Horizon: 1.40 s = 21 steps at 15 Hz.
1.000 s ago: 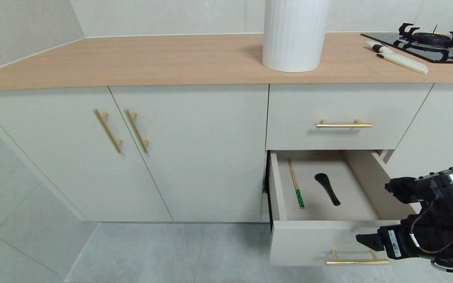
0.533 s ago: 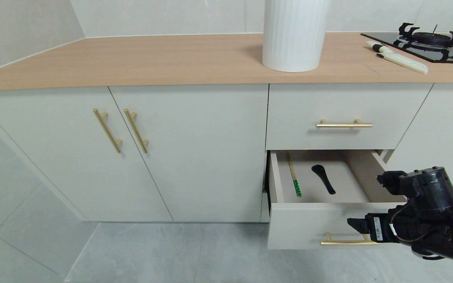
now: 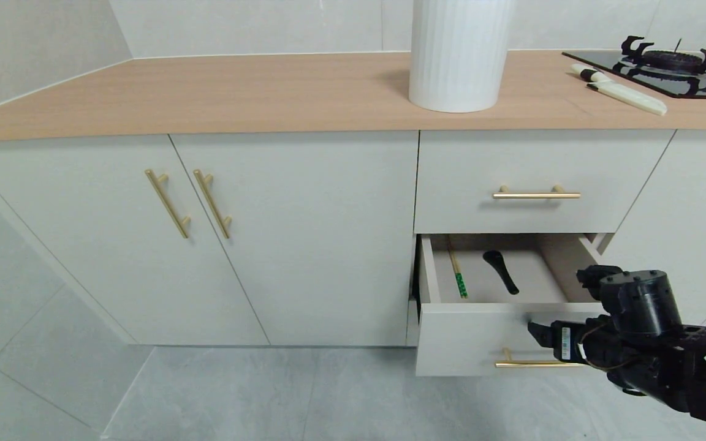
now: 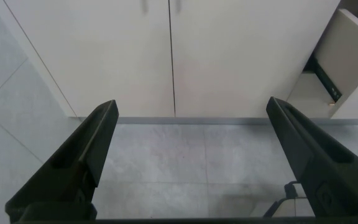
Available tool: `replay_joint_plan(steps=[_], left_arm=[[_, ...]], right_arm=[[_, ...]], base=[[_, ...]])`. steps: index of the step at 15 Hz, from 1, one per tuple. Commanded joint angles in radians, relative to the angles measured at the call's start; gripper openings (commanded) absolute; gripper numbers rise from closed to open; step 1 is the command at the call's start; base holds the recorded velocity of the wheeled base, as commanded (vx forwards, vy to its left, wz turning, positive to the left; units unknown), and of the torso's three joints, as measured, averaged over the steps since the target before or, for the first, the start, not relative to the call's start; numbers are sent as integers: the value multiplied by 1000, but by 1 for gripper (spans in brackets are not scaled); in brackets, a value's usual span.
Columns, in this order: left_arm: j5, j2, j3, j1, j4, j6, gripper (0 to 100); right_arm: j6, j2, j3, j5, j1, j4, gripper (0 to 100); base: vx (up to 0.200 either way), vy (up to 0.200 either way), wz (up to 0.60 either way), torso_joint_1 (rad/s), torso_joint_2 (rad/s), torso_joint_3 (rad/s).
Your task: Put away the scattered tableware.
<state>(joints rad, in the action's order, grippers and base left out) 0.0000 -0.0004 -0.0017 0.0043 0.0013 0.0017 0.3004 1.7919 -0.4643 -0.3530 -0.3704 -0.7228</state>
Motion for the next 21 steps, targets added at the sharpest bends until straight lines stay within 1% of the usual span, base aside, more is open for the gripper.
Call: replay_joint_plan(steps=[1,3,4,6,10,16,18,21], left_arm=[[0,0,0,0,0,0,100],[0,0,0,0,0,0,100],[0,0,0,0,0,0,100],[0,0,0,0,0,0,100],[0,0,0,0,0,0,100],[0,0,0,0,0,0,100],[0,0,0,0,0,0,100],[0,0,0,0,0,0,100]], right_arm=[[2,78,16,-8,7,-76,100],[-6,118,21,-21,10,-208,100],[-15,146,9,-18,13,-253,100],[-75,208,-54,-18,34,-280,100],[-119,317,-251,-8,87,-287,100],[-141,434,-459,8,113,-284,100],[-147,466,-504,6,119,-287,100],[-144,472,-508,6,134,-290,100]], base=[[0,0,0,0,0,0],[0,0,0,0,0,0],[0,0,0,0,0,0],[0,0,0,0,0,0],[0,0,0,0,0,0],[0,0,0,0,0,0],[0,0,0,0,0,0],[0,0,0,0,0,0]])
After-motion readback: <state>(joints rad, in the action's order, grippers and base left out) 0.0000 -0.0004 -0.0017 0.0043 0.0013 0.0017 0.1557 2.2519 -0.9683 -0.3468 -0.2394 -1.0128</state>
